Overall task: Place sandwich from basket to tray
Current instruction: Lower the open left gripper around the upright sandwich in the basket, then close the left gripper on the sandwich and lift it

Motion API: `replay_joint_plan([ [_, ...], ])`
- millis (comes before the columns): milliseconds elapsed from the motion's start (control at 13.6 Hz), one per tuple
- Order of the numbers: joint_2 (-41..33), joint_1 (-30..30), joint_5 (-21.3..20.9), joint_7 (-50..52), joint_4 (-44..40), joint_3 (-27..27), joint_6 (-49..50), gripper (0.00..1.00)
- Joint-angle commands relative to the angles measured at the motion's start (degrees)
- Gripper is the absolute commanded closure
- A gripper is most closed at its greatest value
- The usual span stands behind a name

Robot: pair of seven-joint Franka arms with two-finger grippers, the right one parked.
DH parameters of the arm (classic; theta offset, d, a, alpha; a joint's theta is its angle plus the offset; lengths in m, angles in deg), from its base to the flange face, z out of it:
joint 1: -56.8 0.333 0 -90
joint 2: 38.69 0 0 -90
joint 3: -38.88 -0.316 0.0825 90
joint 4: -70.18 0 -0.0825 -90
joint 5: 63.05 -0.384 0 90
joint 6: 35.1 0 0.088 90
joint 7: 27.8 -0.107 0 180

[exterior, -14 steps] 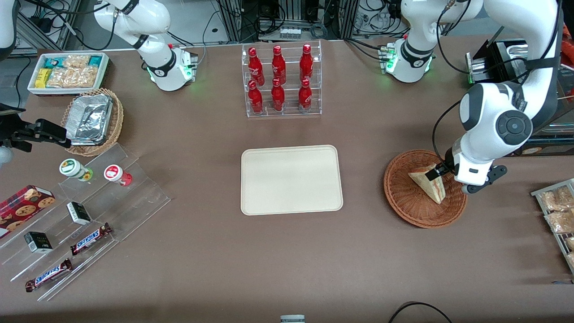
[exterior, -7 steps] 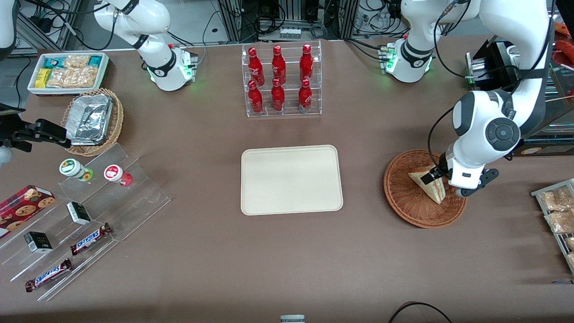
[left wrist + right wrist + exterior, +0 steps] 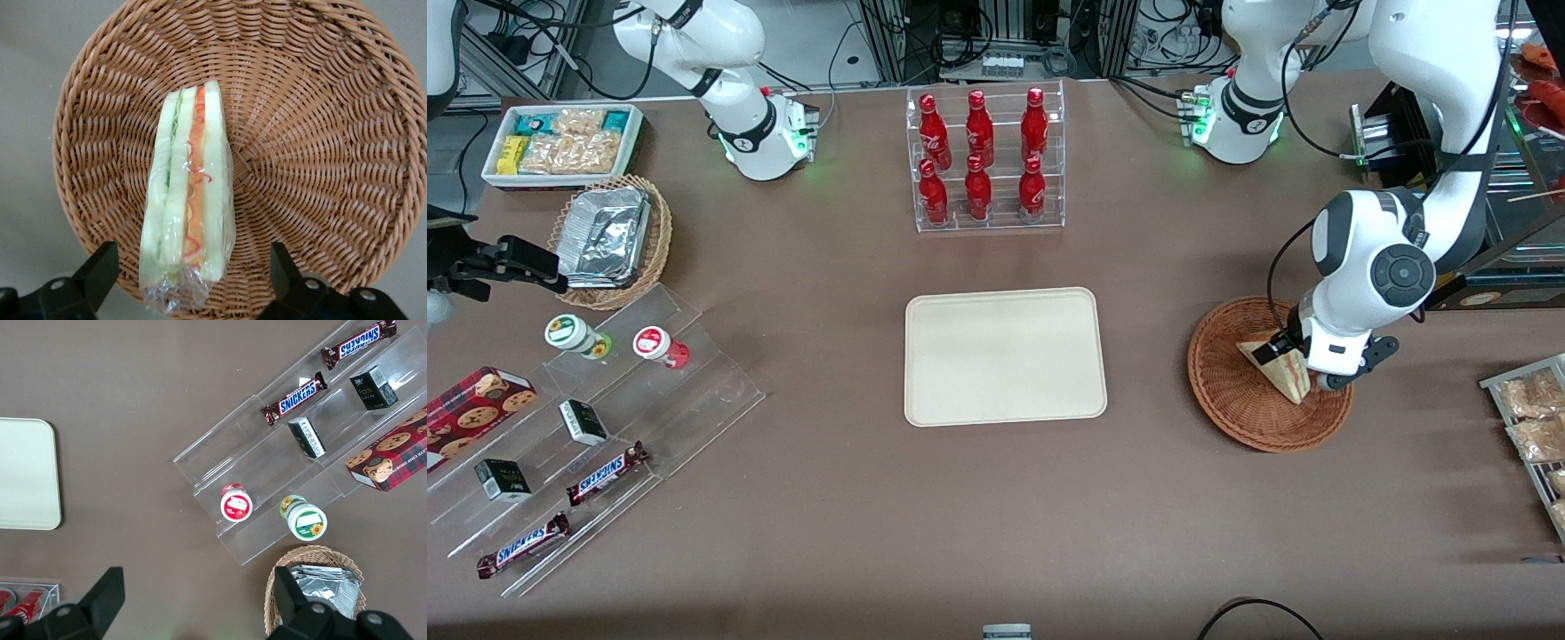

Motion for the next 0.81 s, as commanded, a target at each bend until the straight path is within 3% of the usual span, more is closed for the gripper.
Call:
replay_joint_plan([
  [0,1.2,0.3,-0.6,0.2,1.0,-0.2,-2.8,0.0],
  [368,2.6,0.3,-0.5,0.3,3.1,-0.4,-6.5,0.02],
  [442,2.5,0.3,-0.5,0.5,3.3,-0.4,-6.5,0.18],
  [589,2.2,0.3,-0.4,0.9,3.3,-0.4,-5.7,0.75],
  [663,1.9,0.3,-0.4,0.9,3.0,-0.4,-4.7,0.94],
  [736,1.3,0.3,-0.4,0.9,2.8,-0.4,-3.3,1.0],
])
